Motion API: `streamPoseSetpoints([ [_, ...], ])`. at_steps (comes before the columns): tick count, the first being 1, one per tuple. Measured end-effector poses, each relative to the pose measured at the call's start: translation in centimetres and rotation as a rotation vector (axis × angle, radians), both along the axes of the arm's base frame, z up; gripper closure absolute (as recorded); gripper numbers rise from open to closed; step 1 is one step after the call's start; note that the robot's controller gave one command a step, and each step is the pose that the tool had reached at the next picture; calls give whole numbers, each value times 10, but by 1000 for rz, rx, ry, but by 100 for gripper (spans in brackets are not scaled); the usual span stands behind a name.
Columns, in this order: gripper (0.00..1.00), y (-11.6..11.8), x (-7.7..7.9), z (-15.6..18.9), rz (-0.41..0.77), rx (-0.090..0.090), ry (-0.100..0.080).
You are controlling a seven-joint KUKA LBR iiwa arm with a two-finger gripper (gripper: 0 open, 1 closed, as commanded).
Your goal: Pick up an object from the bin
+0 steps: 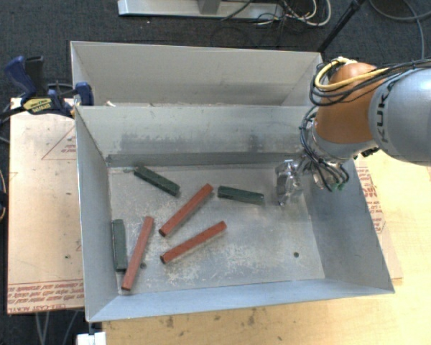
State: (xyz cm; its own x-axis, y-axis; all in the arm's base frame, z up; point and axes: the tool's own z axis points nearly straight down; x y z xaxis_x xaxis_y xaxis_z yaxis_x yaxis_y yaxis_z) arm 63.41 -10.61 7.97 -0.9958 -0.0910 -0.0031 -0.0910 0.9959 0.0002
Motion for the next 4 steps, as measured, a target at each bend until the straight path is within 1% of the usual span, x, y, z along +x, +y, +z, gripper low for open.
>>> streamPoseSetpoints([
  [1, 0, 1, 0, 0, 2, 0, 0],
  [2, 0, 1, 0, 0, 2, 0, 0],
  [3, 0, 20, 2, -2, 81, -3, 0],
  [4, 0, 53, -15, -5, 162, 1, 1],
])
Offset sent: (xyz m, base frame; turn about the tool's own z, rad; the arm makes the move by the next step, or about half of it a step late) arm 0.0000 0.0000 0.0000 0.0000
